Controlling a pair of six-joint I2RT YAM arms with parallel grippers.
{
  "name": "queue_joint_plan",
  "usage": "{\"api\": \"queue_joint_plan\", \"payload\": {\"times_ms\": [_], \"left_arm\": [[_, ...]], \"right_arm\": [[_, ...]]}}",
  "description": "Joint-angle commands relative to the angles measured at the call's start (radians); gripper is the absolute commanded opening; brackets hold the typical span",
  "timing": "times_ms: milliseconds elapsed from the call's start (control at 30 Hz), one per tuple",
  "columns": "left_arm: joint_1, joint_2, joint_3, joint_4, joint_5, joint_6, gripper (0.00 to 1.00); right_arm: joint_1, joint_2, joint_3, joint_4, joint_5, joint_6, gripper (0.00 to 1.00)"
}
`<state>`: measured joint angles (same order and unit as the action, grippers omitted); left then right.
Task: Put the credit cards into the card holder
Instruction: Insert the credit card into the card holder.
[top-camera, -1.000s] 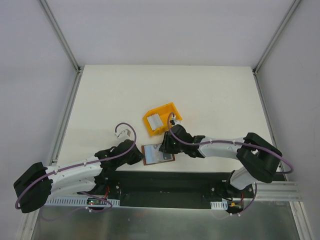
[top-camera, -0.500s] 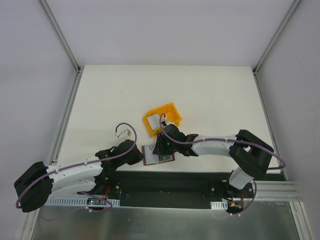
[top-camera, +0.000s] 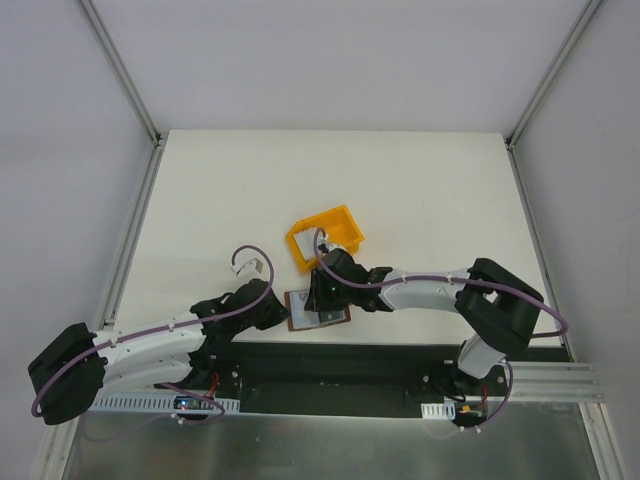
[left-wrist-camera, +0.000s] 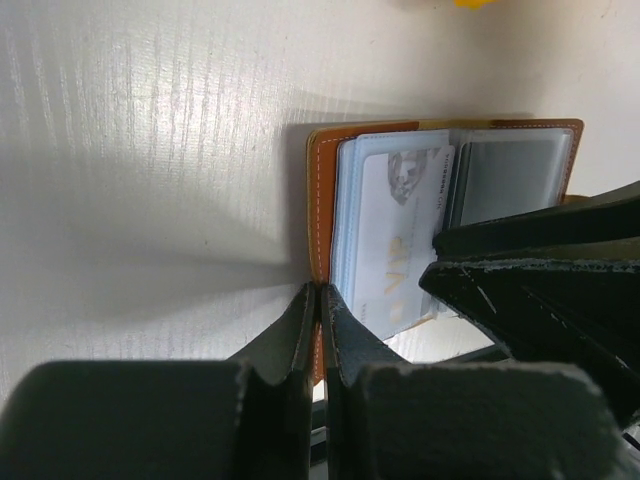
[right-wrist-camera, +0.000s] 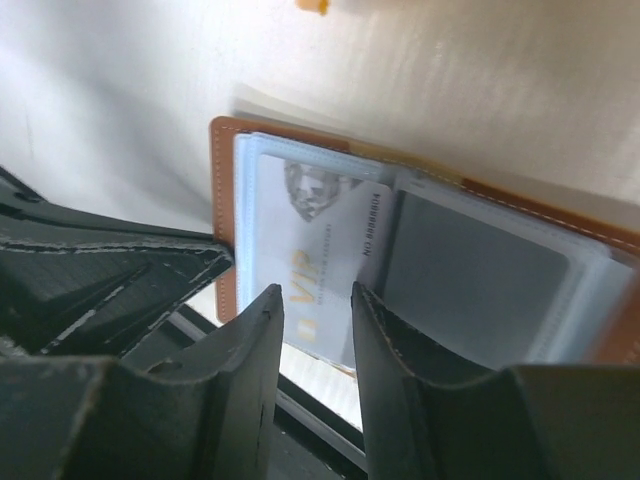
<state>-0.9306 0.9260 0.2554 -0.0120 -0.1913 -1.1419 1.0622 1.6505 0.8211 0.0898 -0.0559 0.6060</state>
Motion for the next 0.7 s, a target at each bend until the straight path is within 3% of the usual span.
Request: {"api": "queue_joint_plan", "payload": {"times_ms": [0, 500, 667], "left_arm": [[-0.008, -0.023, 0.004, 0.006, 0.0, -0.001, 0.0], [-0.01, -0.019, 0.011, 0.006, 0.0, 0.002, 0.0], [-0.01, -0.024, 0.008, 0.006, 0.003, 0.002, 0.0]], "right_arm": [[0.004, -0.049, 0.041, -0.085, 0.087, -0.038, 0.37], [0.022, 0.022, 0.084, -0.094, 0.014, -0.035, 0.38], [0.025, -0.027, 0.09, -0.182, 0.142, -0.061, 0.38]]}}
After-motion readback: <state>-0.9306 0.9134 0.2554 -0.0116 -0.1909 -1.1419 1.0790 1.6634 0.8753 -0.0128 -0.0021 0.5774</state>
